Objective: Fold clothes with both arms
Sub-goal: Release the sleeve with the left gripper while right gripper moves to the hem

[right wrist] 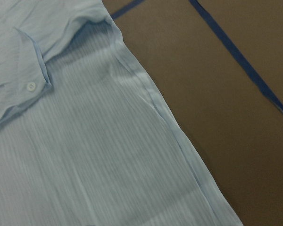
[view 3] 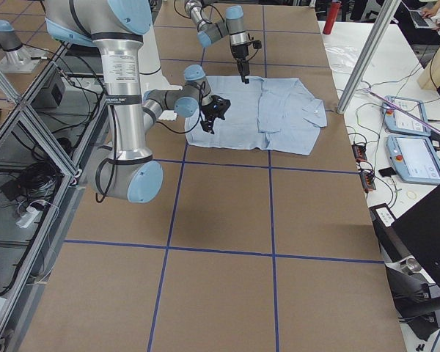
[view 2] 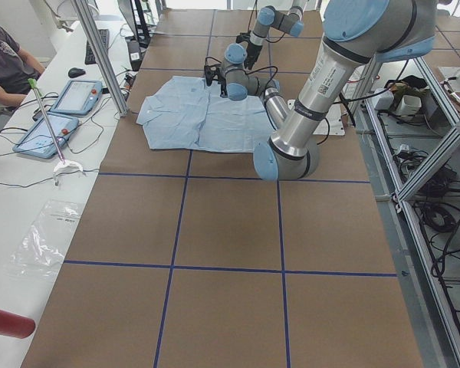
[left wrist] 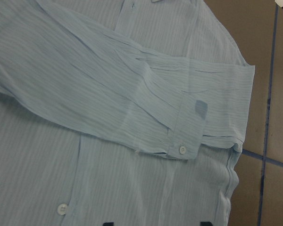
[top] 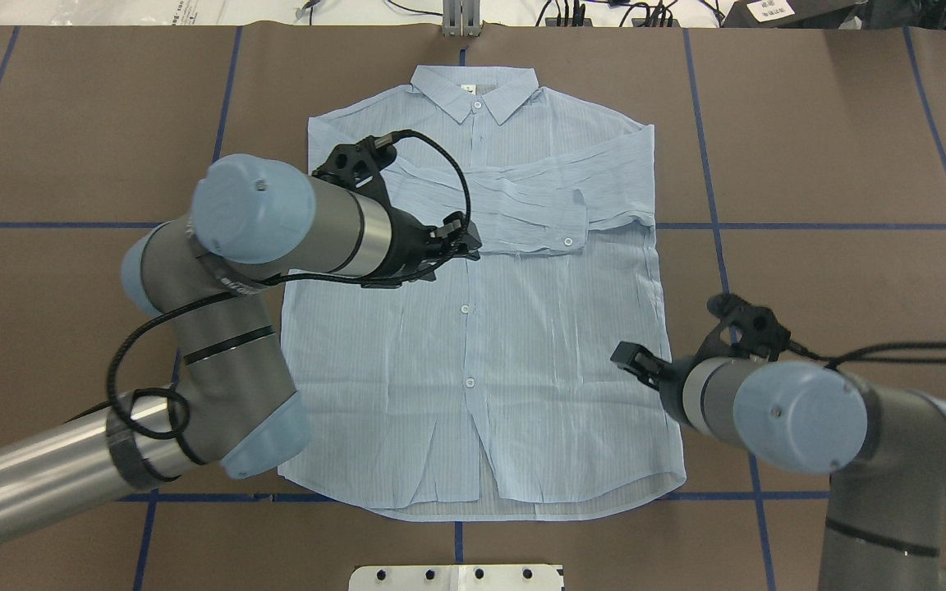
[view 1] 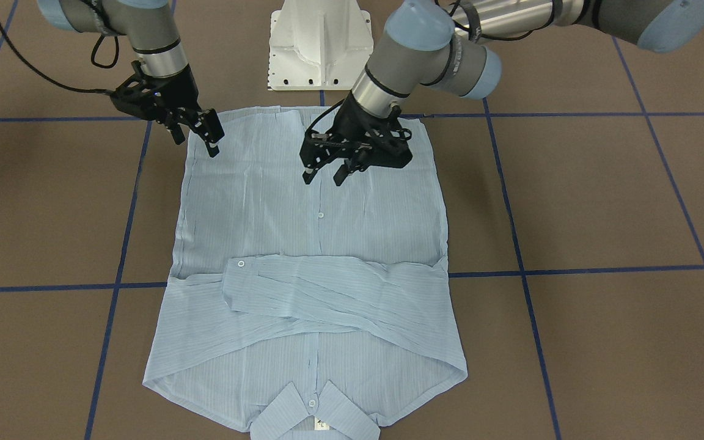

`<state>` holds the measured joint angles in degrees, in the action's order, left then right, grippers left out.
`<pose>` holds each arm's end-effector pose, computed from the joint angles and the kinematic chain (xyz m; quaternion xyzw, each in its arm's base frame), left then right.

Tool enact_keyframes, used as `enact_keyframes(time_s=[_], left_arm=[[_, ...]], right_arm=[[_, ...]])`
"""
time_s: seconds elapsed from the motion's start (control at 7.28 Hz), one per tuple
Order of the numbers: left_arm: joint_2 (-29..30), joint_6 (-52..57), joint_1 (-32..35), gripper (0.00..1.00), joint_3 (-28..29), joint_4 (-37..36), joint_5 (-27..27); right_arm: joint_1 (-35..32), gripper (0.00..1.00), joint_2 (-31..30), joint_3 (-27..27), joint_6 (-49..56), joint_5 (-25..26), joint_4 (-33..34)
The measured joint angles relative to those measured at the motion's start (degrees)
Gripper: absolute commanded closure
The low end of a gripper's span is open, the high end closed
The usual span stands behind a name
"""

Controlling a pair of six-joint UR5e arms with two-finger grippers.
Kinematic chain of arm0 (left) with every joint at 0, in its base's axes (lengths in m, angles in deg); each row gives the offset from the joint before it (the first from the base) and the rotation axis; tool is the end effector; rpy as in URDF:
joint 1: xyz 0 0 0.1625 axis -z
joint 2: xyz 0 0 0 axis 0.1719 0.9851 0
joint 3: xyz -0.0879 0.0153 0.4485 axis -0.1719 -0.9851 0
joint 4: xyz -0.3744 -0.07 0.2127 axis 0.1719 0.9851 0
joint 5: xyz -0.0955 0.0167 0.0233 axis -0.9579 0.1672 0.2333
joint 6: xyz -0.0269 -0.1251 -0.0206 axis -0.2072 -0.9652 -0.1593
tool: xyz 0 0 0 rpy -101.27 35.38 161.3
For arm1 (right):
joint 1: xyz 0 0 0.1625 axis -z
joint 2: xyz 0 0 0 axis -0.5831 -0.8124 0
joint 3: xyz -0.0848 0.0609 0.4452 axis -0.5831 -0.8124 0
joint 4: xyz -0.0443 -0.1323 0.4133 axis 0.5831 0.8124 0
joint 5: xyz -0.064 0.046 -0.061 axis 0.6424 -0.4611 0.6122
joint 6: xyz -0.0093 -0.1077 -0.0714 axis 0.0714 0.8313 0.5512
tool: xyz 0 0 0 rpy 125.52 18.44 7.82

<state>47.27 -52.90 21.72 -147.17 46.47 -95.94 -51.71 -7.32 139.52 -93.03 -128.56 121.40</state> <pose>0.5515 -0.4558 0.1749 0.0432 0.6070 -0.1598 0.7772 -0.4818 -0.2903 0.3809 0.0178 -0.4126 0.3274 0.8499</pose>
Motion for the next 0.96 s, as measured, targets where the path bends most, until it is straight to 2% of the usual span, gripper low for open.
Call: enact_keyframes(time_s=[0.14, 0.27, 0.55, 0.96], left_arm=[[-2.40, 0.04, 0.20, 0.31, -3.81, -1.59, -0.39], [-3.35, 0.05, 0.44, 0.31, -5.68, -2.75, -0.88], [-3.79, -0.06, 0.78, 0.31, -7.06, -3.49, -0.97], [-3.84, -0.10, 0.97, 0.31, -7.54, -3.59, -0.74]], right_arm=[[4.59, 0.15, -1.30, 0.16, -6.47, 3.41, 0.03], [7.67, 0.17, -2.18, 0.25, -10.99, 5.61, 0.06], [10.35, 0.19, -4.66, 0.76, -15.32, 6.83, 0.04], [11.37, 0.27, -7.97, 1.13, -16.06, 6.70, -0.16]])
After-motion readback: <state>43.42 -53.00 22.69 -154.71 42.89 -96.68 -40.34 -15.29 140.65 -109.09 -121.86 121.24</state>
